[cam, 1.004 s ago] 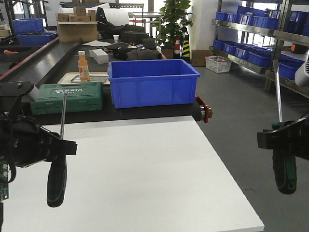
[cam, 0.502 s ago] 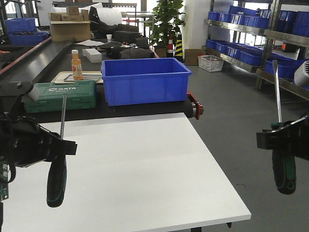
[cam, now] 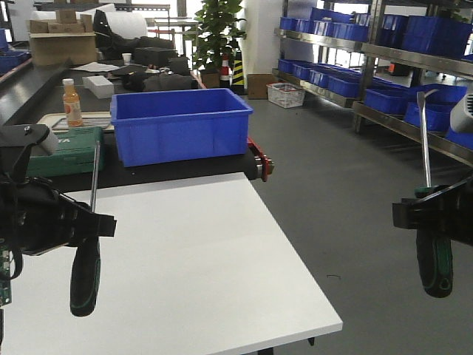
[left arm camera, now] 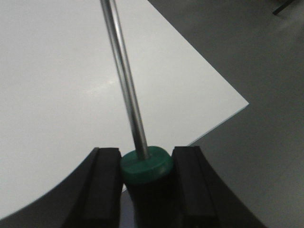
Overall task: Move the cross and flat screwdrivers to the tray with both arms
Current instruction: 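Drive the base away from the table holding both screwdrivers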
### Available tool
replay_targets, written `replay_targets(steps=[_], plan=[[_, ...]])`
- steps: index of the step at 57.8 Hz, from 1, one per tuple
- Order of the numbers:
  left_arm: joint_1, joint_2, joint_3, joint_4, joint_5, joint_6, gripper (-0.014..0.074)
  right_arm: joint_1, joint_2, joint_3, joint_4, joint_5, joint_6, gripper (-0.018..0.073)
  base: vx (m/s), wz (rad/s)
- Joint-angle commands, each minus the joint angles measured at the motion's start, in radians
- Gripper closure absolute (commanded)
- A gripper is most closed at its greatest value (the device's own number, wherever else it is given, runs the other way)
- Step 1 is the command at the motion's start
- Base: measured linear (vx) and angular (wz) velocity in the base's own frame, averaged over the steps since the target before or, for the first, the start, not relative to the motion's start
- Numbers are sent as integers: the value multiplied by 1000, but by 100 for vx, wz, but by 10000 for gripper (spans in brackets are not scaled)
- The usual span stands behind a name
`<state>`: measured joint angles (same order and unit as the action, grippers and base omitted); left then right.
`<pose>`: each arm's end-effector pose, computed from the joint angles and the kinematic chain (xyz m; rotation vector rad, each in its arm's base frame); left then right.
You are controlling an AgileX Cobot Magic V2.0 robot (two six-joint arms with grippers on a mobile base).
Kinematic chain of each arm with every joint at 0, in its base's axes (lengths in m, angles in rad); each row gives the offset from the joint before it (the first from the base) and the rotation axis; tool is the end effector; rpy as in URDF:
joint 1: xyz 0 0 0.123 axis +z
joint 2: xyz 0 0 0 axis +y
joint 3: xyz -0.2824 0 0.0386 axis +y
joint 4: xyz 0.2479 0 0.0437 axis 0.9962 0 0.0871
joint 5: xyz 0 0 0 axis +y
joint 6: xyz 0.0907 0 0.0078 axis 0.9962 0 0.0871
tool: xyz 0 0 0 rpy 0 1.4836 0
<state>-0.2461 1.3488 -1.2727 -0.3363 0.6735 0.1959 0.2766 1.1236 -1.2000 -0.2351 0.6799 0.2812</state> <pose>0.2841 -0.0907 0.3788 0.3101 2.1973 -0.4045 0.2301 0.0514 0.4133 -0.0957 2.0663 0.0775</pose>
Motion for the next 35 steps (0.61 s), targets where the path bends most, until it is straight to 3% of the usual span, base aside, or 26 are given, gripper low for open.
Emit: replay_targets(steps=[1,16,35], plan=[[-6,-37,-30,-25,-76,-10,597,-2,-19,-38,-17,-86,-5,568,6,-30],[-6,-37,-30,-25,-76,-10,597,-2,-19,-38,-17,-86,-5,568,8,-42],[-6,-37,-30,-25,-76,-10,597,-2,-19,-38,-17,-81,-5,568,16,-67]])
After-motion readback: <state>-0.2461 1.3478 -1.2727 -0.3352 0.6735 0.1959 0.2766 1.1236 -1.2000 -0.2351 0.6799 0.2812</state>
